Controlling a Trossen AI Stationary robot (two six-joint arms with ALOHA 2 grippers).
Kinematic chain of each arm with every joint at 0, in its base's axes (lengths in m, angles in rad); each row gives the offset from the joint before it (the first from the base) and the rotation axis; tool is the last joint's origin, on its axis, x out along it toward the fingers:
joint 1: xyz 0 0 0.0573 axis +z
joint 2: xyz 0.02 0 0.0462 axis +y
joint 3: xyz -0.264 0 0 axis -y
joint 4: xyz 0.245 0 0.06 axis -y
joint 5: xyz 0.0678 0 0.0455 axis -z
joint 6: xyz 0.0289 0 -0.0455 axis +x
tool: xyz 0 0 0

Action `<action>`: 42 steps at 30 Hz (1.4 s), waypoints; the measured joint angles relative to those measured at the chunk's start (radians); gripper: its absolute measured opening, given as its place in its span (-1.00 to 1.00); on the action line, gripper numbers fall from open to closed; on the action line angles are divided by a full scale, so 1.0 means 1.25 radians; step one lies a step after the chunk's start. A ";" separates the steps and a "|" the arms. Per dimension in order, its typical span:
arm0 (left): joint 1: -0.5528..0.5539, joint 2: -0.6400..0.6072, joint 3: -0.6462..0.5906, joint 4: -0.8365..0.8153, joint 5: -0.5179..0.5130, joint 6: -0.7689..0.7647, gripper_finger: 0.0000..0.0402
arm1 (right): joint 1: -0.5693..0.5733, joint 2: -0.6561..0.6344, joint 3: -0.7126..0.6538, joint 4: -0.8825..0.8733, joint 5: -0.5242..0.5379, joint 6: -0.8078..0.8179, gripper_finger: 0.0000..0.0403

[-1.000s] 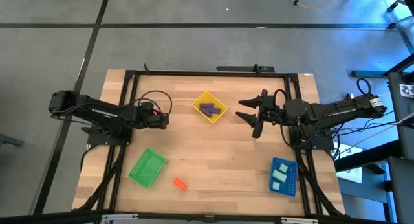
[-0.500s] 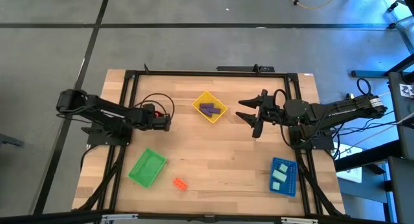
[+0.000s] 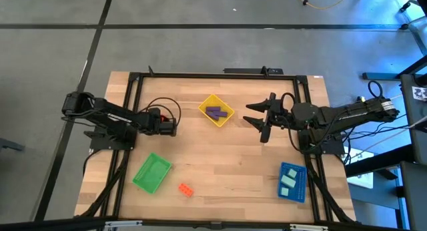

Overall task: Sort & place blocks by color
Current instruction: Put the top left orange game piece into the green bin

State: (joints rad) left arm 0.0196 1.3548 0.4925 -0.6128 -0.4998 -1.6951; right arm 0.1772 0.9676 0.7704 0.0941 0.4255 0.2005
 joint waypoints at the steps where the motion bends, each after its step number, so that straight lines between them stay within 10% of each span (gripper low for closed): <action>1: 0.000 0.000 0.000 0.000 0.002 0.000 -0.03 | 0.000 0.000 0.000 -0.009 0.000 0.000 0.20; 11: -0.002 -0.042 -0.003 -0.006 0.006 0.089 -0.35 | 0.000 0.000 0.000 -0.009 0.000 0.007 0.20; 22: -0.002 -0.314 -0.003 0.040 -0.051 0.370 -0.35 | 0.000 0.000 0.000 -0.007 0.000 0.041 0.20; 30: -0.002 -0.501 -0.002 0.398 0.062 0.711 -0.35 | 0.000 0.000 0.000 -0.001 -0.001 0.104 0.20; 37: -0.003 -0.474 -0.002 0.810 0.320 0.931 -0.35 | 0.000 0.000 0.000 0.013 -0.054 0.029 0.20; 42: -0.002 -0.459 -0.002 0.880 0.343 0.965 -0.35 | 0.000 0.000 0.000 0.017 -0.066 0.023 0.17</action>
State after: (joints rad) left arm 0.0166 0.7807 0.4904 0.4878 -0.0714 -0.4883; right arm 0.1768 0.9680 0.7704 0.1158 0.3428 0.2295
